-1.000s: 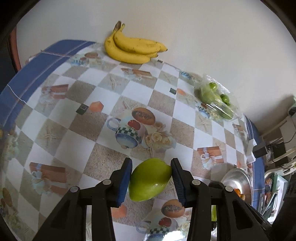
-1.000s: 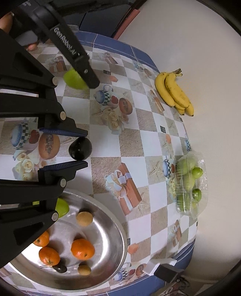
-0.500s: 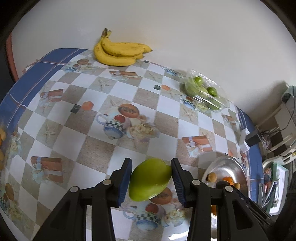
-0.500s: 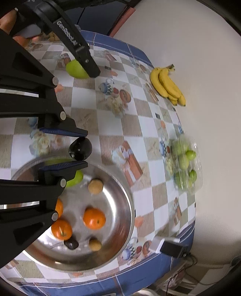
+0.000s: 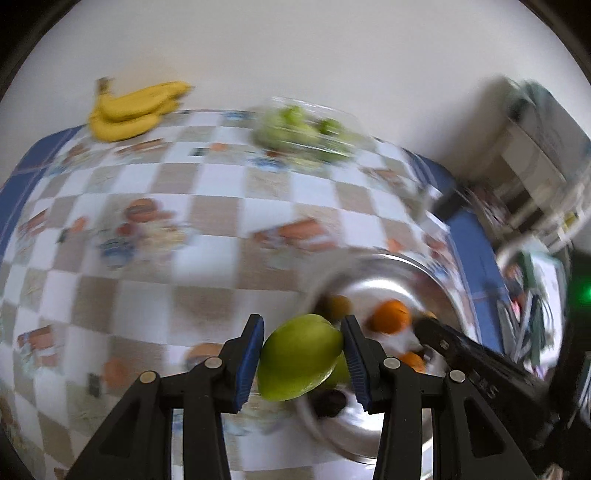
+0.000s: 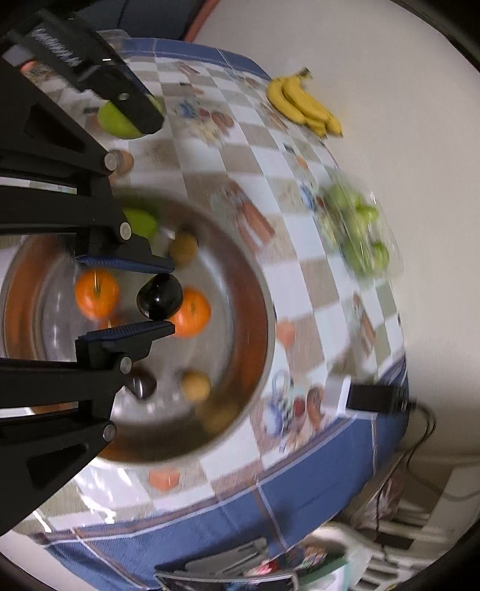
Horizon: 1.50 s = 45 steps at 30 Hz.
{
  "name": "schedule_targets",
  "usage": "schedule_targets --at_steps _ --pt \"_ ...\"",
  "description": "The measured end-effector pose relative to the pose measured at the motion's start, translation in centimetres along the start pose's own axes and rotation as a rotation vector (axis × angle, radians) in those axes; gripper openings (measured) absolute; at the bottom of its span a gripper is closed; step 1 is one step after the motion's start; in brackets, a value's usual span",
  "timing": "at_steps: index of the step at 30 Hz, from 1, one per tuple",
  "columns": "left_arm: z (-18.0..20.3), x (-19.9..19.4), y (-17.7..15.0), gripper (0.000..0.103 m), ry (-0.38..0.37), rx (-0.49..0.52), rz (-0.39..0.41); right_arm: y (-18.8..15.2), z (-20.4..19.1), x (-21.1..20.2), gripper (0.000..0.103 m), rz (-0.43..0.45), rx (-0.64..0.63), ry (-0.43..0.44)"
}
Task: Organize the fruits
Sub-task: 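Carry the green mango and black plum with both tools over the steel bowl, then open both tools to drop the mango and plum into the bowl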
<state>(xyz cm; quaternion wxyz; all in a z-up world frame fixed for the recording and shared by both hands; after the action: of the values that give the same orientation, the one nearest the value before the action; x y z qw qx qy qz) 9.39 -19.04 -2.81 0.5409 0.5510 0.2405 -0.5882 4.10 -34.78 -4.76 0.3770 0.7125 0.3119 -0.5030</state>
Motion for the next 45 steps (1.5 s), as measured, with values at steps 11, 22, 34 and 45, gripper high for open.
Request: schedule_targets --at_steps 11,22,34,45 --pt "4.4 2.3 -0.3 0.046 0.005 0.107 -0.015 0.5 3.3 -0.5 0.028 0.013 0.052 -0.002" --pt "4.6 3.6 0.5 0.045 0.007 0.118 0.005 0.8 3.2 1.0 0.028 -0.009 0.047 0.016" --pt "2.8 3.7 0.9 0.045 0.079 0.059 0.004 0.6 3.8 3.1 0.028 -0.057 0.064 0.01" --pt "0.2 4.0 0.8 0.054 0.154 -0.034 -0.034 0.6 4.1 3.0 0.042 -0.054 0.083 0.002"
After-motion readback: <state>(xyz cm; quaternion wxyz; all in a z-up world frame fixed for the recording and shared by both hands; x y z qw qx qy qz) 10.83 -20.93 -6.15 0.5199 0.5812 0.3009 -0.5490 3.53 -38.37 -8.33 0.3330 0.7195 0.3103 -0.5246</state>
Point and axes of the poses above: each gripper's, at about its wrist camera, not at the fingertips, and x roughly the way its jaws point, z to its right, y to its top, the point moved 4 cm from there along x, roughly the way its jaws point, and after that the axes turned 10 degrees about -z, right-handed, at the moved point
